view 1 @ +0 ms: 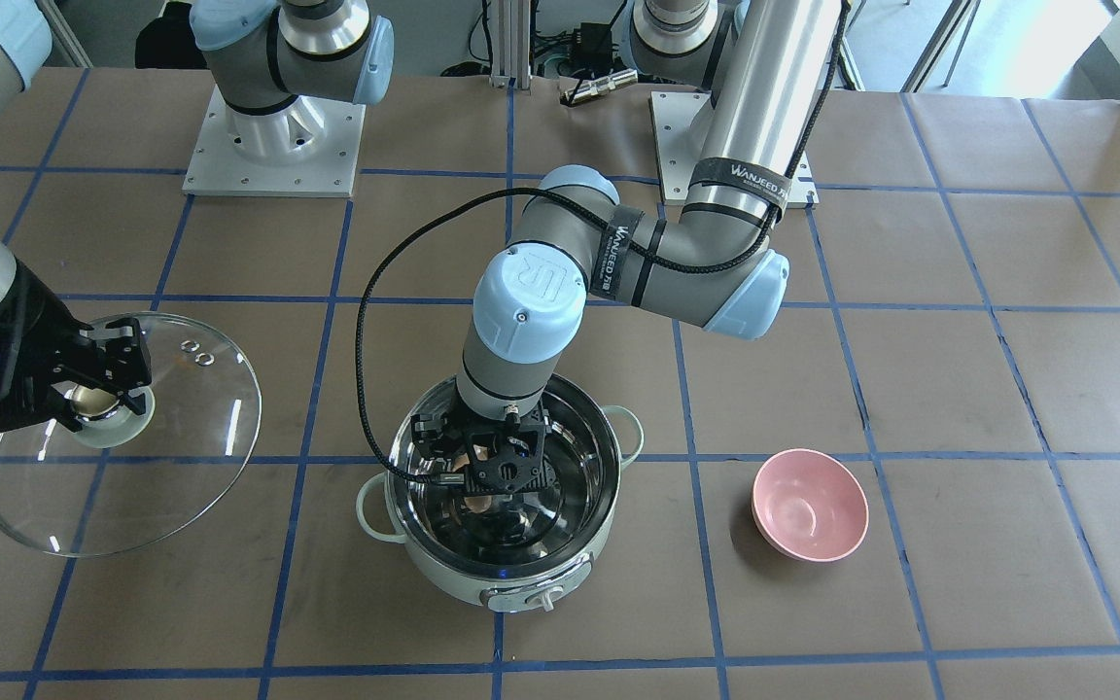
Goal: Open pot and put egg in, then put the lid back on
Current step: 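Carry the egg over the open pot and release it inside with the left gripper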
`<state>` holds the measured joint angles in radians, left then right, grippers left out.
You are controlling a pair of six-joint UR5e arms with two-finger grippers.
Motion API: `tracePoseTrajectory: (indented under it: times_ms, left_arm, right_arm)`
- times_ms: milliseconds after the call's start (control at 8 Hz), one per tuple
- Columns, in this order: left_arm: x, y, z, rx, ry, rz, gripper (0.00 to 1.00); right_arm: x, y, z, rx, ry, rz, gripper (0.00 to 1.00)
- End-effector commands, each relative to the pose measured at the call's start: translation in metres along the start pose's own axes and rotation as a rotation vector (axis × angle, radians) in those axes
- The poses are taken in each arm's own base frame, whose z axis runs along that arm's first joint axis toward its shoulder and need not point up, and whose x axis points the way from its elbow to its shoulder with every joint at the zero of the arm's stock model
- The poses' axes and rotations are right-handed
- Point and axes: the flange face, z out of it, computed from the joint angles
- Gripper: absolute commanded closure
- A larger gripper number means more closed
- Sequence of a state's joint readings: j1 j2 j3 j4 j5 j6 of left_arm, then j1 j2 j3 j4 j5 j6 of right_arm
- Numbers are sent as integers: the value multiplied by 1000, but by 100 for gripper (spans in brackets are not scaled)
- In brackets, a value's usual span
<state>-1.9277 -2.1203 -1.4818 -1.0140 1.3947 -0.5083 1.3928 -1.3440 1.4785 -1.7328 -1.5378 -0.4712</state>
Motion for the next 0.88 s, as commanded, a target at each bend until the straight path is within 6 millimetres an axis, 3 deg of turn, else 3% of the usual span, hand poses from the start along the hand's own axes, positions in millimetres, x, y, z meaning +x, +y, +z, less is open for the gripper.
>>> tracePoseTrajectory:
  times_ms: [0, 125, 250, 500, 625, 750]
  left_arm:
    - [3, 5, -1, -20, 9, -4, 11]
    - [1, 9, 2, -52, -7, -11, 7]
    - [2, 12, -12, -44, -3, -9, 0]
    - [2, 24, -61, -13, 4, 13, 0]
    - [-11, 22, -84, -16, -3, 33, 0]
    - [-54, -3, -105, -18, -12, -13, 0]
  right_arm:
    - [1, -3, 2, 13, 4, 1, 100]
    - [1, -4, 3, 17, 6, 0, 100]
    - [1, -4, 3, 17, 6, 0, 100]
    - [2, -3, 3, 18, 6, 9, 100]
    - [1, -3, 2, 19, 7, 12, 100]
    - [-1, -2, -3, 26, 10, 42, 100]
